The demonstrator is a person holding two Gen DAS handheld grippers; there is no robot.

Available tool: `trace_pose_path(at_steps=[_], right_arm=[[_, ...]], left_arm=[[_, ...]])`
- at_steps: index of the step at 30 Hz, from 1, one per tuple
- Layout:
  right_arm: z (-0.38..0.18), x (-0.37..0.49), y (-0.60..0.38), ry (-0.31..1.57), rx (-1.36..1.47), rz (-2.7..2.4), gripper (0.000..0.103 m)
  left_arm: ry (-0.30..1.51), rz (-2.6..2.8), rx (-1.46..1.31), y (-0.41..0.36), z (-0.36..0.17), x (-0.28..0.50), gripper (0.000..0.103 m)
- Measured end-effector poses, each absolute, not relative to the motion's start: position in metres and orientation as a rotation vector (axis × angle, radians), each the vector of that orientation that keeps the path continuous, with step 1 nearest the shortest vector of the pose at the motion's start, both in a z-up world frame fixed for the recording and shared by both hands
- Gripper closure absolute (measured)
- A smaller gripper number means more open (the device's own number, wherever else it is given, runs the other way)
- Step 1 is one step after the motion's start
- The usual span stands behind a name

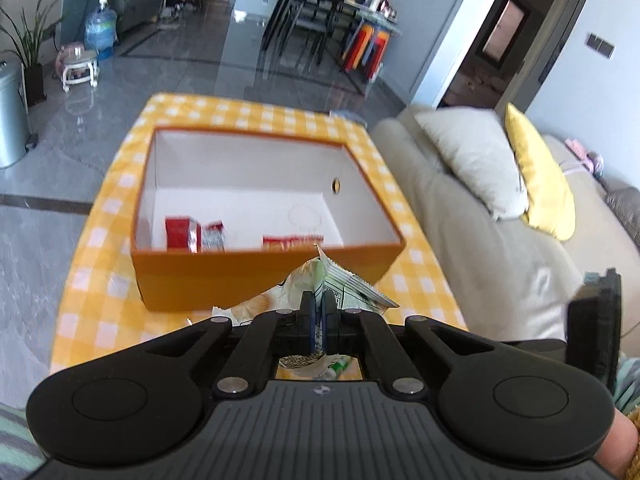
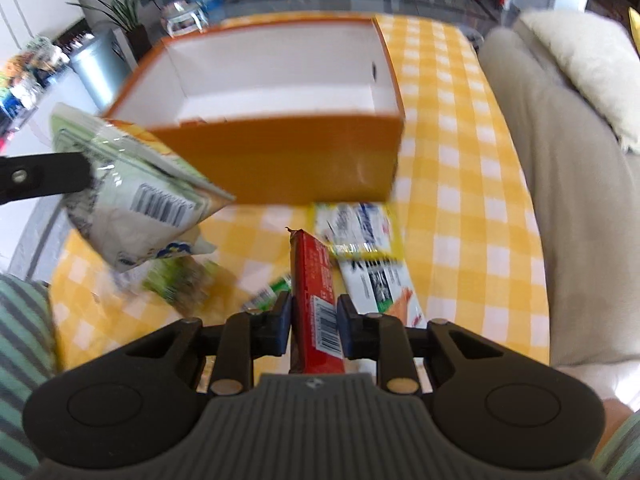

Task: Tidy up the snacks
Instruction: 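Carry both held snacks over the box and open both tools to drop them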

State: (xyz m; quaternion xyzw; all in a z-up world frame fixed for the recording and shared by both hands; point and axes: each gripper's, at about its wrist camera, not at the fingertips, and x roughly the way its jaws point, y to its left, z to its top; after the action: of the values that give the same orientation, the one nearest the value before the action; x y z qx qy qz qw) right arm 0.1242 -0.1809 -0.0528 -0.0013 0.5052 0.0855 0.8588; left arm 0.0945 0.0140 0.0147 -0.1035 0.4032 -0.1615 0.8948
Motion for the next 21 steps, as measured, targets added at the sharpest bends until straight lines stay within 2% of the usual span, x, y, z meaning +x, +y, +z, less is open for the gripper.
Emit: trace_pose_path(at_steps=[12,21], right_arm=[[0.021,0.136,-0.178,0.839,0.068,0.21,0.082],[0.033,0.198,-0.165,0.824,0.081,0.205,0.082]], left_arm=[[0.728,-0.307,-0.177,0.025,0.055,0.131,0.101],[0.751,-0.245,-0.114,0.022,0.049,0.174,0.101]])
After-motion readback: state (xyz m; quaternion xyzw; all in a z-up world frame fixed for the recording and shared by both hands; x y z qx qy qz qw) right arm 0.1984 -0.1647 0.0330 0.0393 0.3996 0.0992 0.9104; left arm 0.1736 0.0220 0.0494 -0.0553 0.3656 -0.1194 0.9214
